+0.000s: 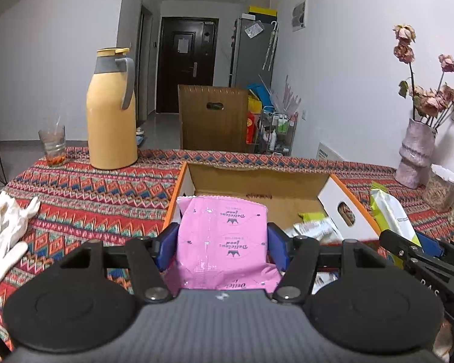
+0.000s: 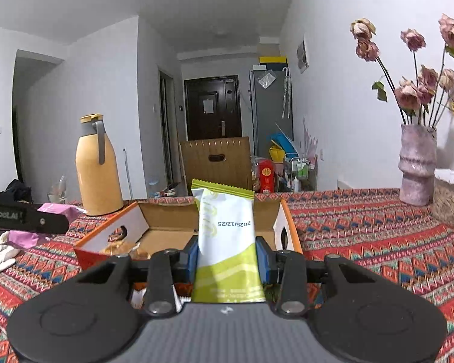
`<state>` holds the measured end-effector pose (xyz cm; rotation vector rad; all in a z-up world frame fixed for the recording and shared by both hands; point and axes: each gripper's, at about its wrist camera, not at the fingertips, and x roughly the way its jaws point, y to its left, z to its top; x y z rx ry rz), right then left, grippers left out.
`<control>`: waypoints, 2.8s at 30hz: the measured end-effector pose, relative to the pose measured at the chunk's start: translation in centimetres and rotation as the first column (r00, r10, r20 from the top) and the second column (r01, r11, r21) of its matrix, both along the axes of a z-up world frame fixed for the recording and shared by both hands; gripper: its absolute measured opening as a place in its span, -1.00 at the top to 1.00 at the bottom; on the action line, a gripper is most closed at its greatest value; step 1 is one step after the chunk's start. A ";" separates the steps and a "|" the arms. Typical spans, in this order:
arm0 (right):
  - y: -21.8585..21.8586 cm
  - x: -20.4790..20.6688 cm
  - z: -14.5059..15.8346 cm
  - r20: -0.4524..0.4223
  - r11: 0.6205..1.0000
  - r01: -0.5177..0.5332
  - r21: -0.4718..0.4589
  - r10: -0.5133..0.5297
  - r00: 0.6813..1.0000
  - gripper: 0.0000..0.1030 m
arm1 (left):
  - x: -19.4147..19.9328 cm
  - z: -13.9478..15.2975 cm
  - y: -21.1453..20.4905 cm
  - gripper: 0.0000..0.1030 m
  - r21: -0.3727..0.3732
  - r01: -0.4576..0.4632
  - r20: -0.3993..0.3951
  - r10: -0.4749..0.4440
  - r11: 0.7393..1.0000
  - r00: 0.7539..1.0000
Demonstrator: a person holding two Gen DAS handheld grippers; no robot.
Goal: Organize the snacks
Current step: 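Carry both snacks over the box and open both grippers to drop them, then withdraw both tools from the box toward the remaining snack pile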
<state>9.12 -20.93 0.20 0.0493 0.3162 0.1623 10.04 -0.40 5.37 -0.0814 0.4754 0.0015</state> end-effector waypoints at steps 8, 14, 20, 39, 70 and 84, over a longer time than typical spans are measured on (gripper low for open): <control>1.3 4.0 1.9 0.002 0.999 -0.007 -0.032 0.007 1.000 0.29 | 4.3 0.9 0.3 -0.22 -0.002 -0.026 0.001 0.026 1.000 1.000; 2.2 7.4 2.4 -0.008 0.999 0.001 -0.045 -0.002 1.000 0.29 | 7.1 0.7 0.2 -0.22 -0.004 -0.048 -0.003 0.048 0.999 0.999; 2.6 10.3 1.0 -0.037 0.999 0.040 -0.034 -0.042 0.998 0.29 | 9.7 -0.6 0.3 -0.22 -0.017 -0.077 -0.012 0.077 0.997 0.997; 2.4 13.4 -2.8 -0.148 0.998 0.059 -0.030 -0.062 0.987 0.27 | 12.7 -5.1 0.5 -0.22 -0.026 -0.073 -0.086 0.071 0.997 0.994; 1.0 10.6 -1.2 -0.098 0.994 0.107 0.021 -0.104 0.990 -1.00 | 8.9 -2.3 0.5 -1.00 -0.019 -0.107 0.036 0.108 0.994 0.993; 1.2 6.7 2.1 -0.042 0.997 0.082 0.005 -0.082 0.996 -1.00 | 4.4 0.5 0.8 -1.00 0.012 -0.102 0.076 0.101 0.995 0.992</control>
